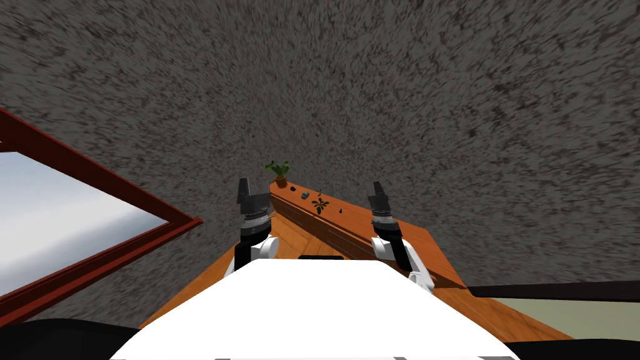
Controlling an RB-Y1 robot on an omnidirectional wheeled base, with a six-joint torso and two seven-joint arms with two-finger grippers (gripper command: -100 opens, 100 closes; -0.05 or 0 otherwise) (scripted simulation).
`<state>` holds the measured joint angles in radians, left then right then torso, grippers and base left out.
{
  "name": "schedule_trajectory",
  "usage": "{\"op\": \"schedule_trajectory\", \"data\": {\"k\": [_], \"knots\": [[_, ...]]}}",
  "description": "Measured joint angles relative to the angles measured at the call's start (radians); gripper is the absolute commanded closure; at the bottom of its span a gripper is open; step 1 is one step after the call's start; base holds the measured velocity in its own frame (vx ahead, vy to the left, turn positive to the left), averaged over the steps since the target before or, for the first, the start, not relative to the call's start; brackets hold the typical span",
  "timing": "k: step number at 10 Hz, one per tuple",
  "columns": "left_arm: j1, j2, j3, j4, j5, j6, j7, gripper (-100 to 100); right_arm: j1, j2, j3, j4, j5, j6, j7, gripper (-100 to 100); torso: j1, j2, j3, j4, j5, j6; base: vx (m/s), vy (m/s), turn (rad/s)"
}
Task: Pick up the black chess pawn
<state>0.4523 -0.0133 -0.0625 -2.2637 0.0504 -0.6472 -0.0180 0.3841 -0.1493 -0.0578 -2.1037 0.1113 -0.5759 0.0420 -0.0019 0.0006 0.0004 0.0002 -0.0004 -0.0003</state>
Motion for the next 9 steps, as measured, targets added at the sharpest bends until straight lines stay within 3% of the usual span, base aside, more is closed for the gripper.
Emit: {"op": "schedule_trajectory", "data": {"k": [9], "knots": [[0.000,0.000,0.000,0.000,0.000,0.000,0.000,0,-0.081,-0.069,0.019,0.246,0.109,0.044,0.022,-100,0.000,-0.001,0.000,0.000,0.000,0.001,-0.013,-0.021,0.114]]}}
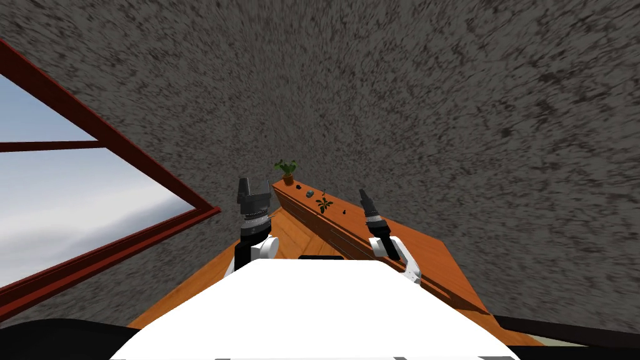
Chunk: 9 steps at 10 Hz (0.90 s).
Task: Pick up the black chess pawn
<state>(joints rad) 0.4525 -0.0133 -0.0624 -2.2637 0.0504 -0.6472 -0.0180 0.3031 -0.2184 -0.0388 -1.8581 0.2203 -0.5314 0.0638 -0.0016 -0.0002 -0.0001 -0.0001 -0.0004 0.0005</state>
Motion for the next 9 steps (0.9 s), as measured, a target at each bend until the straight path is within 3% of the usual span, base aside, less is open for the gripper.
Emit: {"op": "schedule_trajectory", "data": {"k": [1,3,5,7,9], "knots": [[0.000,0.000,0.000,0.000,0.000,0.000,0.000,0,-0.016,-0.006,0.005,0.046,0.020,0.000,0.007,-100,0.000,0.000,0.000,0.000,0.000,-0.001,-0.008,-0.023,0.100],[0.000,0.000,0.000,0.000,0.000,0.000,0.000,0,-0.027,-0.031,0.013,0.079,0.050,0.034,0.008,-100,0.000,0.000,0.000,0.000,0.000,-0.001,-0.009,-0.023,0.158],[0.000,0.000,0.000,0.000,0.000,0.000,0.000,0,-0.038,-0.038,0.016,0.127,0.063,0.039,0.012,-100,0.000,0.000,0.000,0.000,0.000,0.000,-0.002,-0.009,0.089],[0.000,0.000,0.000,0.000,0.000,0.000,0.000,0,-0.065,-0.055,0.016,0.215,0.088,0.033,0.020,-100,0.000,-0.001,0.000,0.000,0.000,0.000,-0.002,-0.018,0.159],[0.000,0.000,0.000,0.000,0.000,0.000,0.000,0,-0.087,-0.094,0.024,0.295,0.134,0.053,0.025,-100,-0.001,-0.001,0.000,0.000,0.000,0.000,0.001,-0.029,0.216]]}}
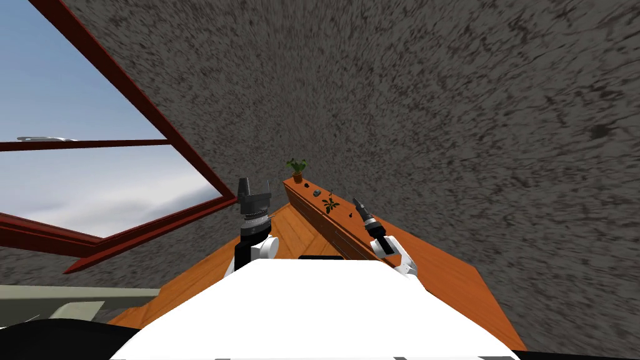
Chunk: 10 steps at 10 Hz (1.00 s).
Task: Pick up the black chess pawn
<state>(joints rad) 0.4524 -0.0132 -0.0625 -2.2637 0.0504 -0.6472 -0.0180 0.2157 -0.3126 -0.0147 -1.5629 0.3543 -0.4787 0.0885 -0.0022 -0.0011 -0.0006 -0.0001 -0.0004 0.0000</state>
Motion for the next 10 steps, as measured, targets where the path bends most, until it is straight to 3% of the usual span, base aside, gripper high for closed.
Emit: {"op": "schedule_trajectory", "data": {"k": [2,8,10], "knots": [[0.000,0.000,0.000,0.000,0.000,0.000,0.000,0,-0.015,-0.013,0.018,0.046,0.042,0.039,0.010,-100,0.000,0.000,0.000,0.000,0.000,0.000,0.002,-0.019,0.140],[0.000,0.000,0.000,0.000,0.000,0.000,0.000,0,-0.068,-0.056,0.031,0.251,0.118,0.062,0.033,-100,0.001,-0.001,0.000,0.000,0.000,0.001,0.005,-0.015,0.156],[0.000,0.000,0.000,0.000,0.000,0.000,0.000,0,-0.061,-0.078,0.050,0.274,0.153,0.101,0.034,-100,0.000,0.000,0.000,0.000,0.000,0.001,0.006,-0.019,0.035]]}}
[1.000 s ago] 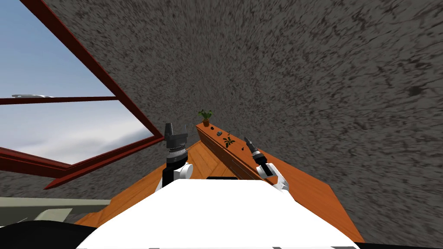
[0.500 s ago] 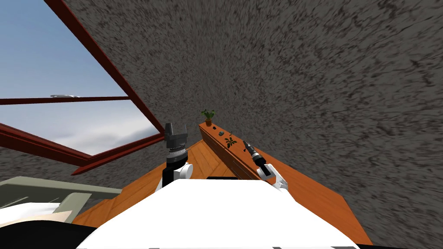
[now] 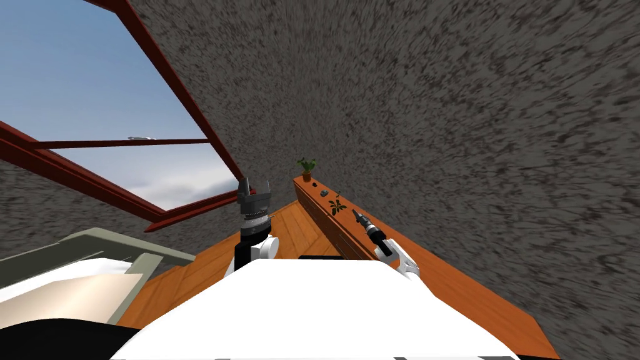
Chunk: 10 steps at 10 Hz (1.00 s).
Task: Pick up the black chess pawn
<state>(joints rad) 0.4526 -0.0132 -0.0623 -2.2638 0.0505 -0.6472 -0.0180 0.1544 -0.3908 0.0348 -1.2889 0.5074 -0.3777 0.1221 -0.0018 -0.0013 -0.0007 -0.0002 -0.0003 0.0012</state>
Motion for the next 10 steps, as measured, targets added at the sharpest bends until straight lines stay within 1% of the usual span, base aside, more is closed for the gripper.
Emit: {"op": "schedule_trajectory", "data": {"k": [1,2,3,4,5,6,7,8,9,10], "knots": [[0.000,0.000,0.000,0.000,0.000,0.000,0.000,0,-0.008,0.000,-0.003,0.025,0.003,-0.002,0.002,-100,0.001,0.000,0.000,0.000,0.000,0.000,0.004,-0.016,0.193],[0.000,0.000,0.000,0.000,0.000,0.000,0.000,0,-0.022,-0.003,0.003,0.053,0.023,0.005,0.011,-100,0.001,0.000,0.000,0.000,0.000,-0.001,0.008,-0.021,0.132],[0.000,0.000,0.000,0.000,0.000,0.000,0.000,0,-0.027,-0.016,0.008,0.076,0.033,0.014,0.009,-100,0.000,0.000,0.000,0.000,0.000,0.000,0.006,-0.023,0.258],[0.000,0.000,0.000,0.000,0.000,0.000,0.000,0,-0.040,-0.030,0.011,0.110,0.052,0.020,0.012,-100,0.000,0.000,0.000,0.000,0.000,-0.001,0.007,-0.028,0.137],[0.000,0.000,0.000,0.000,0.000,0.000,0.000,0,-0.039,-0.031,0.013,0.135,0.064,0.025,0.018,-100,0.000,0.000,0.000,0.000,0.000,0.000,0.004,-0.013,-0.030],[0.000,0.000,0.000,0.000,0.000,0.000,0.000,0,-0.044,-0.030,0.011,0.161,0.067,0.022,0.023,-100,0.001,0.000,0.000,0.000,0.000,0.000,0.001,-0.011,0.213],[0.000,0.000,0.000,0.000,0.000,0.000,0.000,0,-0.059,-0.044,0.013,0.208,0.083,0.022,0.026,-100,0.001,0.000,0.000,0.000,0.000,-0.001,-0.001,-0.035,0.396],[0.000,0.000,0.000,0.000,0.000,0.000,0.000,0,-0.069,-0.058,0.022,0.249,0.109,0.035,0.031,-100,0.000,0.000,0.000,0.000,0.000,-0.001,0.002,-0.041,0.118],[0.000,0.000,0.000,0.000,0.000,0.000,0.000,0,-0.070,-0.057,0.018,0.288,0.122,0.036,0.043,-100,-0.001,0.000,0.000,0.000,0.000,0.001,0.004,-0.030,0.158],[0.000,0.000,0.000,0.000,0.000,0.000,0.000,0,-0.071,-0.063,0.025,0.321,0.142,0.049,0.051,-100,-0.001,0.000,0.000,0.000,0.000,0.000,-0.001,-0.036,0.297]]}}
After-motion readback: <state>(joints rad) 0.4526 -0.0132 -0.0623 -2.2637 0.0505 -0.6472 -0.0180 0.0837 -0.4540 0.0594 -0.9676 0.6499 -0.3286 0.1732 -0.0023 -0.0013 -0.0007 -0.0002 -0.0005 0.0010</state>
